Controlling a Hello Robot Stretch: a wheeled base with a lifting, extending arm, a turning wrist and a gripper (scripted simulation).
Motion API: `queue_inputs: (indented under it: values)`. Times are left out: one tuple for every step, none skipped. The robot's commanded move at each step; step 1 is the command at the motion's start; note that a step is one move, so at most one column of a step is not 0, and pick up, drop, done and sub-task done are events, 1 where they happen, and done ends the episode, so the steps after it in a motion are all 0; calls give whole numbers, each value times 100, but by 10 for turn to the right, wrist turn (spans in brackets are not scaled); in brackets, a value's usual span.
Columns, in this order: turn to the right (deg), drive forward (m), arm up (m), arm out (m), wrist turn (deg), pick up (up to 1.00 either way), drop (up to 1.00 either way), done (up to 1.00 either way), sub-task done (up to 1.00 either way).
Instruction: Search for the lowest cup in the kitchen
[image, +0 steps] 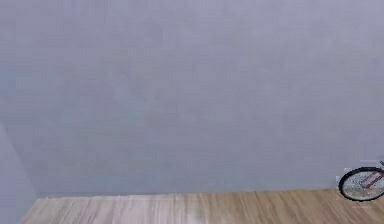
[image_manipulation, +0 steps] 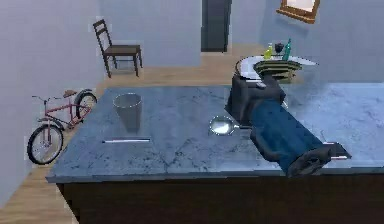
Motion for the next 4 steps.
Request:
queue_inputs:
  values:
    - [0, 50, 0, 0, 0, 0, 0, 0, 0]
    - [450, 0, 0, 0, 0, 0, 0, 0, 0]
    - [150, 0, 0, 0, 0, 0, 0, 0, 0]
    - [0, 30, 0, 0, 0, 0, 0, 0, 0]
